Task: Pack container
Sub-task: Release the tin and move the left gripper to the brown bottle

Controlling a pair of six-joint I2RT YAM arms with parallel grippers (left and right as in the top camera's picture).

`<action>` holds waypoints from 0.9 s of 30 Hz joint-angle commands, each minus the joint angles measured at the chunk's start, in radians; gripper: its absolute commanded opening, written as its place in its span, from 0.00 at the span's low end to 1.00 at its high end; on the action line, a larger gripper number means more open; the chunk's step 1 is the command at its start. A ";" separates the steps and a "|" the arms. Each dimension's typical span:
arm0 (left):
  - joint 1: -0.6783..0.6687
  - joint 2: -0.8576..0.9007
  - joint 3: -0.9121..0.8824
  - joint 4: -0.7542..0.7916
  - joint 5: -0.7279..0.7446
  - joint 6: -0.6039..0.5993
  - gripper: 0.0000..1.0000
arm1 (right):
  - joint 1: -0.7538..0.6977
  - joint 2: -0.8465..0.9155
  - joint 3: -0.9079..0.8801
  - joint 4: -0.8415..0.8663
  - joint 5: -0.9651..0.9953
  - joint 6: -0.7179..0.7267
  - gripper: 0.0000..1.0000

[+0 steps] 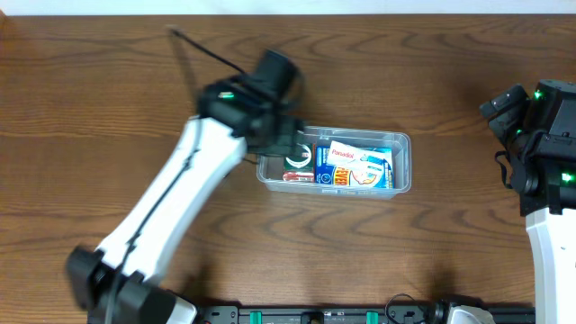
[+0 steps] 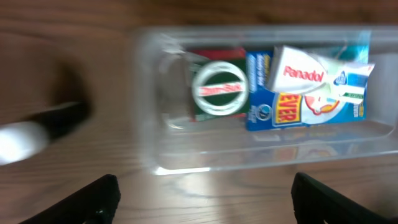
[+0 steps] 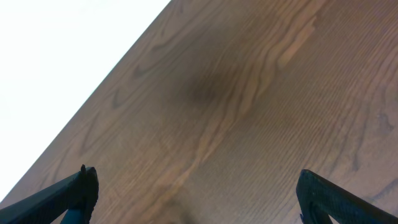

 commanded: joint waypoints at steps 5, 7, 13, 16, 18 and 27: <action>0.226 -0.019 0.007 -0.091 -0.052 0.242 0.92 | -0.005 0.002 0.008 -0.001 0.009 0.014 0.99; 0.272 -0.011 -0.002 -0.095 -0.052 0.265 0.92 | -0.005 0.002 0.008 -0.001 0.009 0.014 0.99; 0.366 0.016 -0.044 -0.090 -0.024 0.265 0.92 | -0.005 0.002 0.008 -0.001 0.009 0.014 0.99; 0.378 0.022 -0.088 -0.071 -0.026 0.266 0.92 | -0.005 0.002 0.008 -0.001 0.009 0.014 0.99; 0.382 0.024 -0.125 -0.045 -0.026 0.266 0.92 | -0.005 0.002 0.008 -0.001 0.009 0.014 0.99; 0.382 0.027 -0.272 0.084 -0.022 0.265 0.91 | -0.005 0.002 0.008 -0.001 0.009 0.014 0.99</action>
